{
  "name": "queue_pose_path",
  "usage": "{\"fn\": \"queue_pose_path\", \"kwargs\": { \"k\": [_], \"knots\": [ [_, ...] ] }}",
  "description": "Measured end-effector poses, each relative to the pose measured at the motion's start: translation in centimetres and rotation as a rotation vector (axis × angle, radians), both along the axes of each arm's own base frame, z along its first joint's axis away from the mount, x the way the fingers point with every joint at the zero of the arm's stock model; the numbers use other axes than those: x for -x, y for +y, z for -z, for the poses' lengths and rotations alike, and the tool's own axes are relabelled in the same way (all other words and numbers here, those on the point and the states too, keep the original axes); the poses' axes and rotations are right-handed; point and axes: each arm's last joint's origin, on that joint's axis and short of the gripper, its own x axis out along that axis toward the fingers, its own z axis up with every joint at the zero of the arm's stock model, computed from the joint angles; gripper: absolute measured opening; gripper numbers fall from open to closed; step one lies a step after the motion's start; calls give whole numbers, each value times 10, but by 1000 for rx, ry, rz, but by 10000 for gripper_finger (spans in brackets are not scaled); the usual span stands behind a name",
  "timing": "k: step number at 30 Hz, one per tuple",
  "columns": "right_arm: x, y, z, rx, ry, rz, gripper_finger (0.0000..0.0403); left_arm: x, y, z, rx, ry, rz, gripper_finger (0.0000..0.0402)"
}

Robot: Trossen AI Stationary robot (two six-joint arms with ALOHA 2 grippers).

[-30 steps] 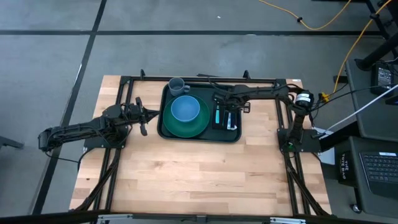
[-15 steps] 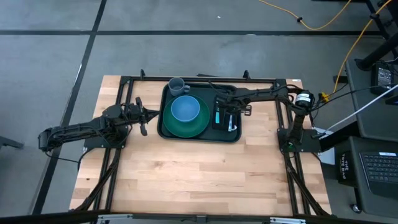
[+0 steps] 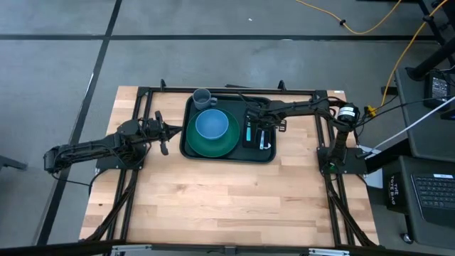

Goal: Set up tray
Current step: Put the blue knife on the black napkin to the right of the blue fork

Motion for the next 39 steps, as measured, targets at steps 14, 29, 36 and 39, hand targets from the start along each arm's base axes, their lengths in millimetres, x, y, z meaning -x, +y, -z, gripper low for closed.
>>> {"fn": "queue_pose_path", "kwargs": {
  "k": [14,29,36,39],
  "knots": [
    [-3,-1,0,17,-22,-25,39,0,0,0,0,0,0,4],
    [-3,-2,0,25,-17,-23,43,0,0,0,0,0,0,4],
    [-2,-2,0,25,-17,-22,44,0,0,0,0,0,0,4],
    [-2,-2,-1,49,-7,-19,44,0,0,0,0,0,0,4]
  ]
}}
